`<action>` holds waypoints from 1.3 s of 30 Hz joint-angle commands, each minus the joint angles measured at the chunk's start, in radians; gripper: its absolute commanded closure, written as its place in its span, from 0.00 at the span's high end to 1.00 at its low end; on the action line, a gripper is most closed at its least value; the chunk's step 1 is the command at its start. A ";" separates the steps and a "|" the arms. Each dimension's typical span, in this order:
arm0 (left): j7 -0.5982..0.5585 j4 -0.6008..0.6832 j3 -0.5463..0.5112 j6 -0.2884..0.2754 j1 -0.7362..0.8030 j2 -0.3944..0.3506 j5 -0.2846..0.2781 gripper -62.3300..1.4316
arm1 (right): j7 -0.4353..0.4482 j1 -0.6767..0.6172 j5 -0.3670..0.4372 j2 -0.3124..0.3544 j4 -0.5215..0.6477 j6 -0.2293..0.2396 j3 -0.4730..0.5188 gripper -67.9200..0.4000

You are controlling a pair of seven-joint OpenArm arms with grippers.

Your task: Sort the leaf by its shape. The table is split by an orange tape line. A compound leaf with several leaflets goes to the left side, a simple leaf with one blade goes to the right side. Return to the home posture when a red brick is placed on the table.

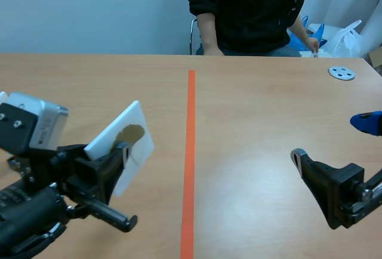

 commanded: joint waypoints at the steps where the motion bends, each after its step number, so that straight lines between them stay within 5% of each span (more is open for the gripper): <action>1: -0.013 0.010 -0.030 0.002 0.023 0.002 -0.032 0.09 | 0.016 0.011 0.004 0.006 0.011 0.000 0.001 1.00; 7: -0.013 0.014 -0.158 0.004 0.090 0.002 -0.044 0.09 | 0.019 0.012 0.004 0.006 0.011 0.000 0.001 1.00; 15: -0.022 -0.028 -0.178 0.027 0.044 0.026 -0.044 0.09 | 0.019 0.012 0.004 0.006 0.011 0.000 0.001 1.00; 26: -0.077 -0.264 -0.178 0.053 -0.115 0.127 -0.038 0.09 | 0.019 0.011 0.004 0.006 0.011 0.000 0.001 1.00; 39: -0.195 -0.521 -0.182 0.080 -0.272 0.143 -0.008 0.09 | 0.019 0.011 0.004 0.006 0.011 0.000 0.001 1.00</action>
